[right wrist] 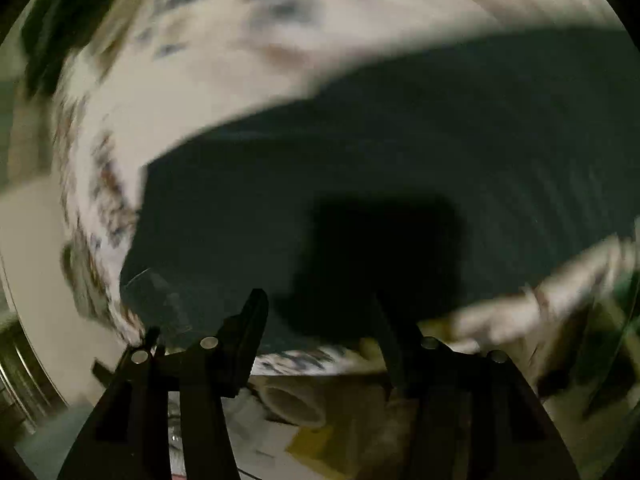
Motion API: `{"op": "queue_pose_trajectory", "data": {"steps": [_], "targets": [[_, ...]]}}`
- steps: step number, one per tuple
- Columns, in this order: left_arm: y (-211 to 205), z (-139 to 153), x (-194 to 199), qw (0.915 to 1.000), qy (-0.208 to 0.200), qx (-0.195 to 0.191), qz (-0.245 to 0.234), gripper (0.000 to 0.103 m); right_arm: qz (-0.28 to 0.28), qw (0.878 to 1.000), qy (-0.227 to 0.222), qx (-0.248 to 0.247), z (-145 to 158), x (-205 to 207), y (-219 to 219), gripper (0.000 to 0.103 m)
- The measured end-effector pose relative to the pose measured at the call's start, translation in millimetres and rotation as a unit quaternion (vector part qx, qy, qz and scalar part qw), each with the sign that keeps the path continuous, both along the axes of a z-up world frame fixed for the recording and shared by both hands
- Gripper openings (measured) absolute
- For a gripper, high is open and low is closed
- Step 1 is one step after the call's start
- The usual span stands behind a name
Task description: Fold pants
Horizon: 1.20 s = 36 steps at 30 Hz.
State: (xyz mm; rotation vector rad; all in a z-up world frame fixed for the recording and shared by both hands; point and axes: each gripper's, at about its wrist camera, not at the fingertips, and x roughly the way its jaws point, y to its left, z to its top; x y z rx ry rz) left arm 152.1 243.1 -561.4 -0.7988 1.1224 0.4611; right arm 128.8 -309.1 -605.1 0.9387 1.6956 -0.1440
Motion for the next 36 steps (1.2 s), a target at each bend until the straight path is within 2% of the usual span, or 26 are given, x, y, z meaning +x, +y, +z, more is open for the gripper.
{"op": "queue_pose_trajectory", "data": {"steps": [6,7,8,9,11,15,17,18,19,20,21,23,26,28,31,34,36], "targets": [[3,0,-8,0.9998,0.007,0.002,-0.017,0.017,-0.038,0.999,0.026,-0.020,-33,-33,-16,0.056],[2,0,-7,0.9998,0.009,0.003,-0.018,0.017,-0.041,0.998,0.027,-0.025,-37,-34,-18,0.048],[2,0,-5,0.9997,0.013,0.004,-0.020,0.017,-0.039,0.998,0.032,-0.042,-38,-31,-17,0.024],[3,-1,-5,0.9996,0.016,0.005,-0.022,0.017,-0.038,0.997,0.038,-0.059,-39,-33,-17,0.021],[3,-5,-5,0.9994,0.022,0.004,-0.025,0.017,-0.033,0.997,0.039,-0.062,-37,-35,-21,0.013],[-1,-4,-4,0.9987,0.038,0.011,-0.033,0.021,-0.015,0.998,0.035,-0.049,-38,-38,-26,0.011],[-12,13,-2,0.9972,0.049,0.029,-0.048,0.022,0.001,0.999,0.017,-0.032,-33,-37,-35,0.017],[-20,22,-2,0.9963,0.052,0.040,-0.056,0.026,0.010,1.000,-0.003,-0.024,-26,-38,-39,0.025],[-33,33,-2,0.9939,0.059,0.061,-0.070,0.030,0.011,1.000,-0.017,-0.023,-21,-38,-43,0.053],[-47,42,-2,0.9910,0.063,0.081,-0.086,0.040,0.006,0.999,-0.043,-0.027,-12,-43,-52,0.082],[-60,48,0,0.9878,0.068,0.095,-0.103,0.065,-0.001,0.997,-0.064,-0.031,-6,-47,-60,0.090],[-98,58,4,0.9800,0.074,0.108,-0.149,0.087,-0.017,0.993,-0.102,-0.052,9,-60,-85,0.094],[-156,62,14,0.9707,0.068,0.101,-0.207,0.088,-0.059,0.986,-0.131,-0.087,24,-84,-137,0.094],[-215,58,25,0.9577,0.064,0.093,-0.265,0.088,-0.101,0.979,-0.136,-0.117,32,-104,-185,0.094],[-290,50,37,0.9401,0.062,0.080,-0.326,0.088,-0.168,0.962,-0.155,-0.152,34,-131,-256,0.094],[-372,34,44,0.9156,0.062,0.078,-0.389,0.088,-0.226,0.942,-0.184,-0.167,27,-153,-325,0.092],[-409,21,46,0.9023,0.074,0.071,-0.419,0.088,-0.254,0.933,-0.195,-0.164,12,-163,-364,0.087]]}}
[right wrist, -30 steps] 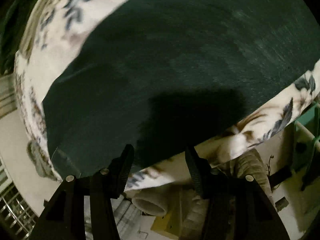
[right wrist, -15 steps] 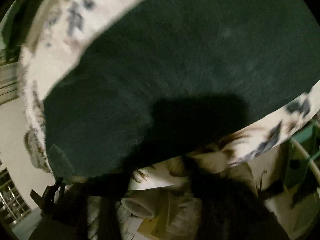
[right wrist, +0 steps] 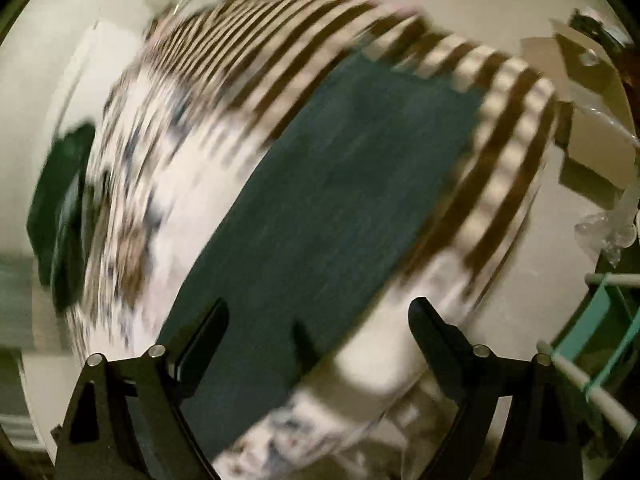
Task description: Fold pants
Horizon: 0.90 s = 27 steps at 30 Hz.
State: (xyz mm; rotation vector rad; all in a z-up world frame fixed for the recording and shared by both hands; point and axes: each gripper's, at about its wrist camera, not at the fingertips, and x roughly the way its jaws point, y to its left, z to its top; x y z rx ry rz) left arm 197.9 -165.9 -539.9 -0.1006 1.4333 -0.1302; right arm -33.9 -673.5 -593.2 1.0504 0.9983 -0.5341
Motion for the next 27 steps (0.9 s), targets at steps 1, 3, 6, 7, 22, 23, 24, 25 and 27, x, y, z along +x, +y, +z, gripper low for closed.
{"op": "queue_pose_trajectory", "data": {"steps": [1,3,6,7,22,23,24,25,27], "targets": [[-13,-6,1,0.9999,0.006,0.002,-0.012,0.088,-0.008,1.000,-0.007,0.007,-7,-2,-15,0.084],[-41,-23,0,0.9991,0.012,0.018,-0.037,0.088,-0.021,0.999,-0.027,0.022,-24,-7,-34,0.080],[-62,-47,0,0.9971,0.019,0.047,-0.057,0.088,-0.036,0.995,-0.085,0.031,-36,-11,-51,0.079],[-66,-57,1,0.9965,0.028,0.053,-0.058,0.088,-0.041,0.993,-0.106,0.035,-37,-11,-56,0.079],[-72,-78,19,0.9973,0.029,0.067,0.005,0.103,-0.032,0.981,-0.167,0.099,-60,20,-104,0.009],[-74,-79,17,0.9973,0.030,0.066,0.004,0.103,-0.028,0.985,-0.152,0.081,-53,26,-102,0.008],[-76,-77,17,0.9973,0.035,0.065,0.003,0.103,-0.029,0.988,-0.140,0.064,-42,29,-100,0.008],[-77,-75,18,0.9971,0.042,0.063,0.003,0.103,-0.030,0.988,-0.138,0.057,-36,32,-97,0.007],[-73,-68,20,0.9969,0.049,0.061,0.011,0.103,-0.026,0.989,-0.140,0.031,-9,34,-90,0.007]]}}
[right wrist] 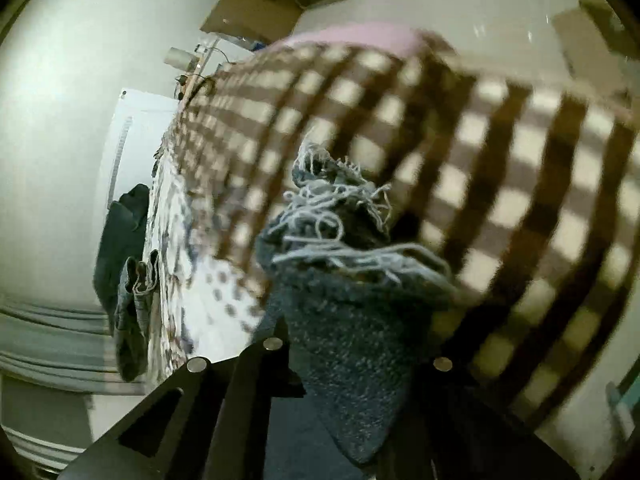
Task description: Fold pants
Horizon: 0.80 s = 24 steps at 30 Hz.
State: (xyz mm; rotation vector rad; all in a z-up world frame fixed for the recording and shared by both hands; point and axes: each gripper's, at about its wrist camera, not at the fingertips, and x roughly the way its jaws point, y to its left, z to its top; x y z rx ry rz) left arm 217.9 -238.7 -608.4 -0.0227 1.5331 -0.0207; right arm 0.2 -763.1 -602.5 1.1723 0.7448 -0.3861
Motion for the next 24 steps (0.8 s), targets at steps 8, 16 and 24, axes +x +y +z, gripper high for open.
{"op": "queue_pose_trajectory", "data": {"steps": [8,16,24], "targets": [[48,61,2,0.9963,-0.045,-0.057,0.046,0.103,0.105,0.989,0.003,-0.105,107,23,104,0.007],[125,80,-13,0.9903,-0.046,-0.076,0.106,0.103,0.253,0.957,0.021,-0.138,109,70,280,0.007],[214,71,-36,0.9860,-0.051,-0.046,0.152,0.103,0.335,0.932,0.037,-0.133,51,87,414,0.007]]}}
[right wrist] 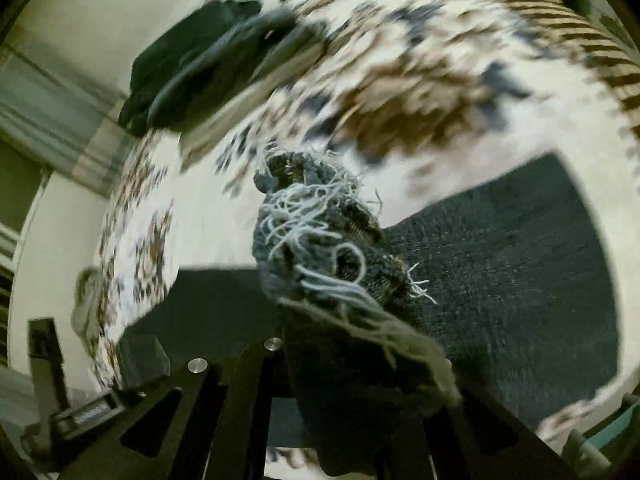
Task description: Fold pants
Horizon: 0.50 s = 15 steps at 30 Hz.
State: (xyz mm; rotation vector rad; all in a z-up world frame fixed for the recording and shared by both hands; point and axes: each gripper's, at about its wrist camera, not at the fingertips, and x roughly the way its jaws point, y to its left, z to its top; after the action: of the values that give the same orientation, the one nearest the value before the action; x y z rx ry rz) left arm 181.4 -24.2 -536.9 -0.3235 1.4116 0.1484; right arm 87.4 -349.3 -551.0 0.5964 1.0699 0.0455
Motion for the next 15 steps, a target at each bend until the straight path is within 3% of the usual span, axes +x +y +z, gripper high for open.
{"op": "queue_pose_trajectory", "data": {"steps": [6,9,11,13,15], "targets": [[30,-7,-10,0.9997,0.007,0.001,0.024,0.103,0.082,0.995,0.041,-0.027,-42,17,80,0.008],[33,-4,-11,0.9995,0.002,-0.005,0.030,0.103,0.121,0.988,0.083,-0.050,-62,24,111,0.035],[33,1,-9,0.9995,-0.006,-0.011,0.030,0.103,0.149,0.984,0.093,-0.016,-61,29,116,0.067],[38,8,-14,0.9994,-0.015,-0.016,0.027,0.103,0.148,0.985,0.089,0.019,-47,24,106,0.083],[33,10,-10,0.9992,-0.022,-0.023,0.024,0.103,0.125,0.989,0.075,0.030,-30,15,85,0.085]]}}
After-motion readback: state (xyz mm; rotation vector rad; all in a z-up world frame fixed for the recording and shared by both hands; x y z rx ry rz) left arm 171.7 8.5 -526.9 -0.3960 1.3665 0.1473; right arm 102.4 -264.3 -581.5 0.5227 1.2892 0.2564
